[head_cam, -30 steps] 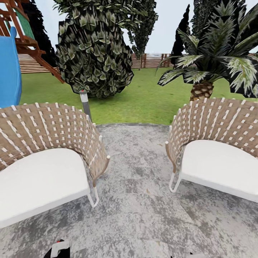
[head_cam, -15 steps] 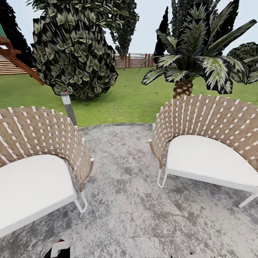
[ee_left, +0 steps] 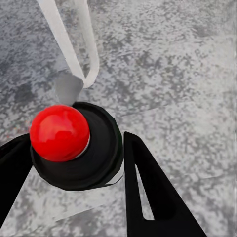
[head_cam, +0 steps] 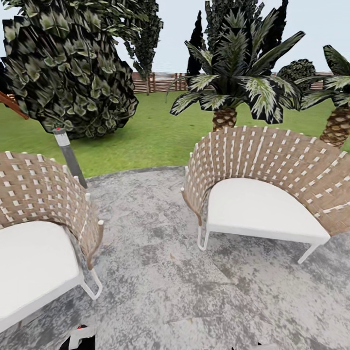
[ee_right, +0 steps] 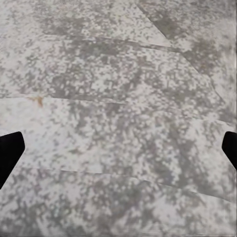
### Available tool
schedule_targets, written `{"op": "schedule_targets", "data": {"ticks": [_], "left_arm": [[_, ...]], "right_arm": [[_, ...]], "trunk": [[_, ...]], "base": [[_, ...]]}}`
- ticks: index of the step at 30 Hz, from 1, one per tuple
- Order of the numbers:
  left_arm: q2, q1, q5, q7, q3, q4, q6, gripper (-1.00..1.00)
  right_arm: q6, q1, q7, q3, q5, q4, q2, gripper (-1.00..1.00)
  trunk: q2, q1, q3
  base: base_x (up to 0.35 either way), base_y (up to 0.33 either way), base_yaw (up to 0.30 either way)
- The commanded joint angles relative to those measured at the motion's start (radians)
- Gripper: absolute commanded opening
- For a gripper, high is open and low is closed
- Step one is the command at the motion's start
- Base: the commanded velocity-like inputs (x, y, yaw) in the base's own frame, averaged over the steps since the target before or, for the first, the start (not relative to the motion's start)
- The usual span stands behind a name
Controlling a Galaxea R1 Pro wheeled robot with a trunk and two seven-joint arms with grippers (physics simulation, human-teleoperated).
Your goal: In the garden, pick up the pesticide atomizer on the floor and spray pesticide onto both trees until each tree trunk is fully covered.
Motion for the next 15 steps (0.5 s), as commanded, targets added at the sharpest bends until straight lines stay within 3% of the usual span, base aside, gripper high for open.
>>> {"op": "schedule_targets", "data": {"ticks": [1,15], "left_arm": [[0.000,0.000,0.000,0.000,0.000,0.000,0.000,-1.00],[0.000,0.000,0.000,0.000,0.000,0.000,0.000,-1.00]], "right_arm": [[0.000,0.000,0.000,0.000,0.000,0.000,0.000,1.00],[0.000,0.000,0.000,0.000,0.000,0.000,0.000,1.00]], "trunk": [[0.000,0.000,0.000],[0.000,0.000,0.000]], "base": [[0.000,0.000,-0.265],[0.000,0.000,-0.265]]}}
